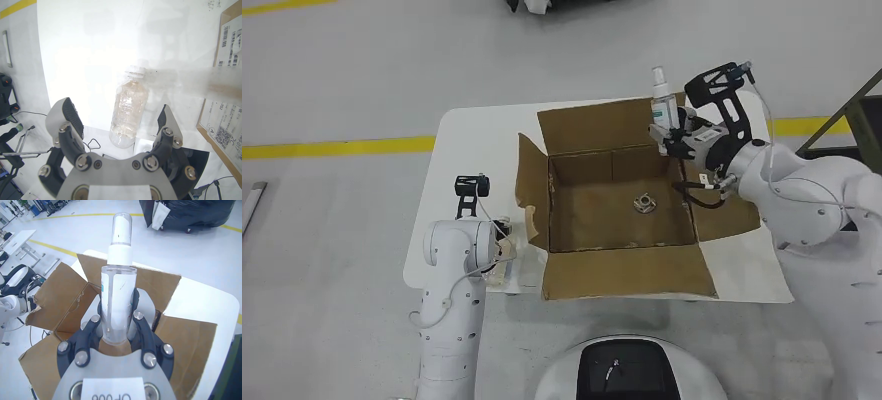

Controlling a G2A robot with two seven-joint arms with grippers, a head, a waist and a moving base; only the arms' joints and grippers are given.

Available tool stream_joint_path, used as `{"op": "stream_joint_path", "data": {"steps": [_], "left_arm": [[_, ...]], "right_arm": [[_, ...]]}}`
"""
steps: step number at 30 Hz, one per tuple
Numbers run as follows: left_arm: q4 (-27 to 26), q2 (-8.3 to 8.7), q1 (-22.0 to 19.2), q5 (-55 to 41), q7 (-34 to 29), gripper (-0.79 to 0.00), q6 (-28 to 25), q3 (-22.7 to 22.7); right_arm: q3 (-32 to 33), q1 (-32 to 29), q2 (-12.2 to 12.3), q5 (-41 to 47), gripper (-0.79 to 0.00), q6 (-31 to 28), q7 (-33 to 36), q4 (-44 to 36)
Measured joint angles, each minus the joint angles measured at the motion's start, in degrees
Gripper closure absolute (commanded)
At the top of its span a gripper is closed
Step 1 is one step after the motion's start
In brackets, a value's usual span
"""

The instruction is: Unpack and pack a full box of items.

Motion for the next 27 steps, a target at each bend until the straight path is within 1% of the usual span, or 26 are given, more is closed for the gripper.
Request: {"op": "stream_joint_path", "data": {"steps": [5, 7, 9, 12, 15, 18, 22, 25, 27], "left_arm": [[0.0, 0.0, 0.0, 0.0, 0.0, -0.785, 0.0, 0.0], [0.0, 0.0, 0.0, 0.0, 0.0, -0.785, 0.0, 0.0], [0.0, 0.0, 0.0, 0.0, 0.0, -0.785, 0.0, 0.0], [0.0, 0.0, 0.0, 0.0, 0.0, -0.785, 0.0, 0.0], [0.0, 0.0, 0.0, 0.0, 0.0, -0.785, 0.0, 0.0], [0.0, 0.0, 0.0, 0.0, 0.0, -0.785, 0.0, 0.0], [0.0, 0.0, 0.0, 0.0, 0.0, -0.785, 0.0, 0.0], [0.0, 0.0, 0.0, 0.0, 0.0, -0.785, 0.0, 0.0], [0.0, 0.0, 0.0, 0.0, 0.0, -0.785, 0.0, 0.0]], "right_arm": [[0.0, 0.0, 0.0, 0.0, 0.0, 0.0, 0.0, 0.0], [0.5, -0.8, 0.1, -0.1, 0.0, 0.0, -1.0, -0.5], [2.4, -1.6, 0.3, -0.5, 0.0, 0.9, -1.8, -1.6], [7.5, -2.9, 1.0, -1.8, 0.0, 1.1, 0.0, -4.8], [14.0, -4.8, 2.0, -3.6, 0.0, 0.0, 4.4, -9.1], [20.7, -7.7, 2.9, -5.2, 0.0, -1.6, 11.2, -13.3], [28.9, -13.4, 3.9, -6.3, 0.0, -4.0, 20.0, -16.4], [32.4, -19.1, 4.2, -6.3, 0.0, -4.8, 24.7, -17.6], [33.8, -22.7, 4.4, -6.3, 0.0, -5.8, 26.4, -18.0]]}}
